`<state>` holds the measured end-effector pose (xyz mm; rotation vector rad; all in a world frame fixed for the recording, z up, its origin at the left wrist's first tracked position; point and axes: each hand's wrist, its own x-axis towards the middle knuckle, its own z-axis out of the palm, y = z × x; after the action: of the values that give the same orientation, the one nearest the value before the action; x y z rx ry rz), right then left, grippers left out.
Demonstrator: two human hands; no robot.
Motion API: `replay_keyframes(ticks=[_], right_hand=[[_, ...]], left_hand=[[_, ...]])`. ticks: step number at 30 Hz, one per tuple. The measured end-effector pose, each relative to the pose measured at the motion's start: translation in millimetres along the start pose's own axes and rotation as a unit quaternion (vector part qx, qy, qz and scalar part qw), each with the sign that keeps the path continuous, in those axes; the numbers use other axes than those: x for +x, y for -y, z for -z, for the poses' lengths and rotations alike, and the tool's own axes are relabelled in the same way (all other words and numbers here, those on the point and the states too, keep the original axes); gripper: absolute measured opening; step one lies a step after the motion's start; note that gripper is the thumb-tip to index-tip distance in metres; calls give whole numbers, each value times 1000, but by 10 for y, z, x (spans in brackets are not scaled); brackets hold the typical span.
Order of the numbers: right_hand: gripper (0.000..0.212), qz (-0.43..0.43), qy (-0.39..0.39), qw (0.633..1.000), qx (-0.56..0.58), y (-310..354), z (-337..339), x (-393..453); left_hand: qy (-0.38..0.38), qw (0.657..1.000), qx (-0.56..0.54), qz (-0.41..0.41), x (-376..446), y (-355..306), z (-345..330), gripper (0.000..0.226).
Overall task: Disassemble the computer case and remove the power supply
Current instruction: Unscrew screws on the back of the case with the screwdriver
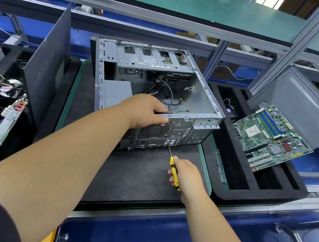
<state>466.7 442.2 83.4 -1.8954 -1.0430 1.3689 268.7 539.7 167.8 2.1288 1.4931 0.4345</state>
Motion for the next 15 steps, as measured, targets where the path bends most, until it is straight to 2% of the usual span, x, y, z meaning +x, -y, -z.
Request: replay_keyframes(ticks=[2,10,15], right_hand=[[27,-16,18,999,24,40,4,-28],[16,44,2,999,1,-7,-168,-62],[17,30,46,998,-10,26,-481,-153]], left_hand=[[4,1000,7,-2,-17,18,13,30],[2,1000,-9,18,-204,181,150,35],[-7,999,-20,30,-434,400,305,27]])
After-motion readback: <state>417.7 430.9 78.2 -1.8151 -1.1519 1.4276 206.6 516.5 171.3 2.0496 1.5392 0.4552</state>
